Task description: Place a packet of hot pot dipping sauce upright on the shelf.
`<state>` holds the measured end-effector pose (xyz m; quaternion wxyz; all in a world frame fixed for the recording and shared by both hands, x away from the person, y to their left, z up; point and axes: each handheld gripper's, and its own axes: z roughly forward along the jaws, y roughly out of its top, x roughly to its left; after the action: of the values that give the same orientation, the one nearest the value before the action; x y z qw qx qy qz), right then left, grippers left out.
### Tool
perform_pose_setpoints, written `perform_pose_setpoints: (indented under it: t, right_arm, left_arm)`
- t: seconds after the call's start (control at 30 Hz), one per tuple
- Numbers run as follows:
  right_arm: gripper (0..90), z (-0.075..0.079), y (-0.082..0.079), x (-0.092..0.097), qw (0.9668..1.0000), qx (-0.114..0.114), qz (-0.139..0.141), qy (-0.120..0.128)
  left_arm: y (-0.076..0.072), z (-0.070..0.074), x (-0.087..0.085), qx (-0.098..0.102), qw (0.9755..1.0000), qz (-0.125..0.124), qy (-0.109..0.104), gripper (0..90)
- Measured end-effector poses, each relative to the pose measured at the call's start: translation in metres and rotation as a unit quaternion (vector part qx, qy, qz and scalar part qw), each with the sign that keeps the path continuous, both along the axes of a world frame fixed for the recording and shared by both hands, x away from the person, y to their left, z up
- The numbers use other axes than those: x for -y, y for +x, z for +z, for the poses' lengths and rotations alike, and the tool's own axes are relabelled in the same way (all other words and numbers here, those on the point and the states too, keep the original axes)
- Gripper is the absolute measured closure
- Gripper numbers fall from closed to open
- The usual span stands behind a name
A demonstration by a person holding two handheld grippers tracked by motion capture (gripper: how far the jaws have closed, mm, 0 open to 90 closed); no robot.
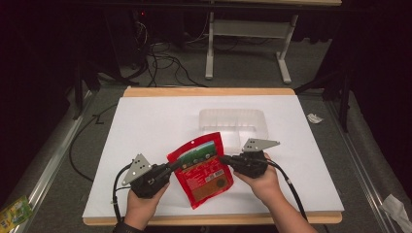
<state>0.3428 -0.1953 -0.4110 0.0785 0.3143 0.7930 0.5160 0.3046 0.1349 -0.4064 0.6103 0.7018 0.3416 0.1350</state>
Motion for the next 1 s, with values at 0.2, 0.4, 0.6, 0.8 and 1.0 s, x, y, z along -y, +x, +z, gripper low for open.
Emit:
perform_pose_setpoints:
  t: [0.2, 0.4, 0.6, 0.8, 1.0]
  right_arm:
    - [90.0, -0.003, -0.021, 0.013, 0.9994, 0.022, -0.012, 0.022]
    - [90.0, -0.006, -0.023, 0.019, 0.9991, 0.020, -0.028, 0.026]
    - [90.0, -0.010, -0.023, 0.023, 0.9989, 0.010, -0.033, 0.033]
    - [90.0, -0.003, -0.028, 0.028, 0.9977, 0.017, -0.039, 0.053]
    - [90.0, 0.006, -0.044, 0.038, 0.9971, 0.033, -0.041, 0.055]
  left_arm:
    - [0.008, -0.019, 0.004, -0.059, 0.9975, -0.037, -0.015, 55.3]
    - [0.011, -0.049, 0.012, -0.128, 0.9869, -0.093, 0.032, 53.7]
    - [0.009, -0.046, 0.020, -0.110, 0.9874, -0.106, 0.041, 78.4]
    - [0.010, -0.036, 0.024, -0.079, 0.9920, -0.090, 0.041, 85.4]
    - [0.015, -0.031, 0.041, -0.039, 0.9941, -0.072, 0.071, 85.6]
